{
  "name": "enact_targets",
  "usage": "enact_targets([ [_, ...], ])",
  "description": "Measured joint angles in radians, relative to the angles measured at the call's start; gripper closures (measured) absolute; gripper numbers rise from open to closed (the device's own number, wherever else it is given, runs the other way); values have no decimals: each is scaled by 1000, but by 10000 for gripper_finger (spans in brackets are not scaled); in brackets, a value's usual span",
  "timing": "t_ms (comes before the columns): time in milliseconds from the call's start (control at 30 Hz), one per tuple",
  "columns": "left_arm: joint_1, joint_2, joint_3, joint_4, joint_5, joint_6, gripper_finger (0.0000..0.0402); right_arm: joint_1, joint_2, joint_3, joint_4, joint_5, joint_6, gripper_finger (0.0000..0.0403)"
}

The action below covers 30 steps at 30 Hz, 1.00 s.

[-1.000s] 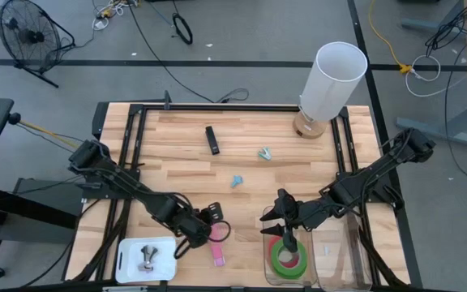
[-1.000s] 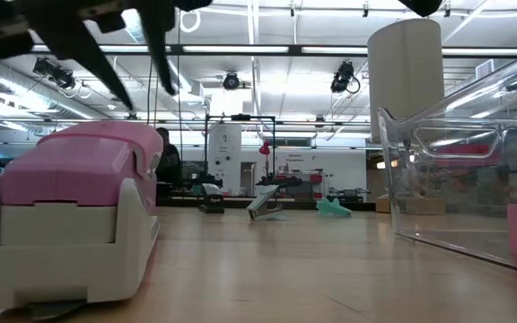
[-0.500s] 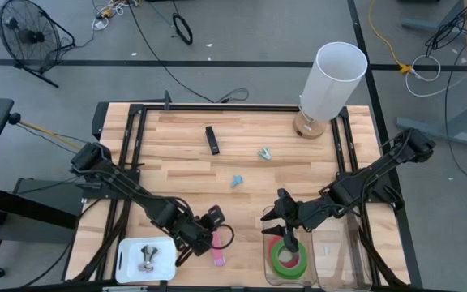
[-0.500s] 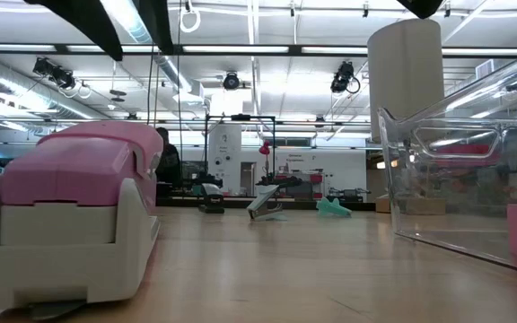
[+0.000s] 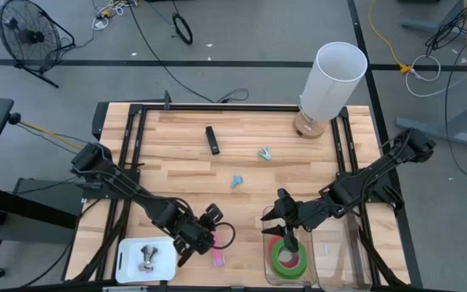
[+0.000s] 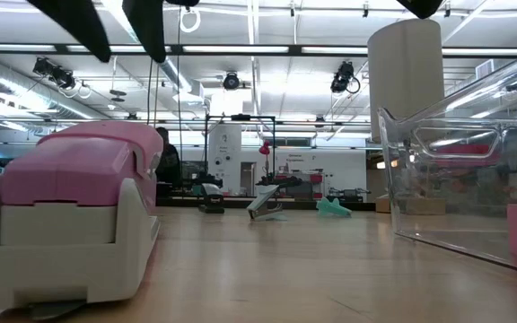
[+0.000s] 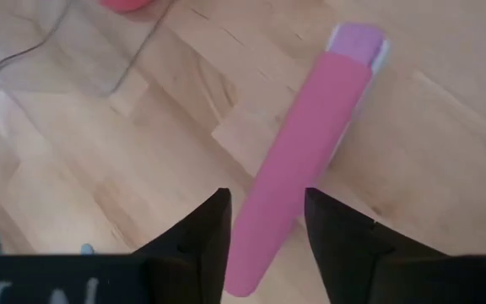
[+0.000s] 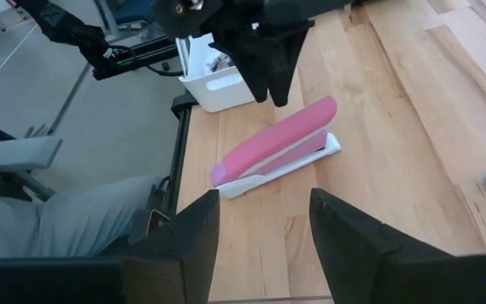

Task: Pick and place Stapler, Stapler remover, tape
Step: Put the pink stapler into the right transparent bin

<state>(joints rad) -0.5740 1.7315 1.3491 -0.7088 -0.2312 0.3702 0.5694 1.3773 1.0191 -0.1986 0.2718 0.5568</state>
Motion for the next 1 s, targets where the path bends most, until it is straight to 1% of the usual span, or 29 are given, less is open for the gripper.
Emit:
enact_targets([
  [133,-7,19,0,2,3,59,212,0,0,0,0,0,-3,218],
  [267,-9,42,-1,-2,8,72,179,0,0,0,1,1,-5,218],
  [333,0,55,0,20,4,75,168,0,0,0,3,2,-5,218],
  [400,2,61,-1,10,2,110,161,0,0,0,3,8,-6,218],
  [533,5,84,0,28,6,243,159,0,0,0,9,9,-8,218],
  [700,5,136,0,23,51,322,162,0,0,0,19,8,-8,218],
  [867,15,178,0,19,-24,438,163,0,0,0,19,8,-16,218],
  [1000,46,189,-1,20,-37,448,163,0,0,0,19,8,-16,218],
])
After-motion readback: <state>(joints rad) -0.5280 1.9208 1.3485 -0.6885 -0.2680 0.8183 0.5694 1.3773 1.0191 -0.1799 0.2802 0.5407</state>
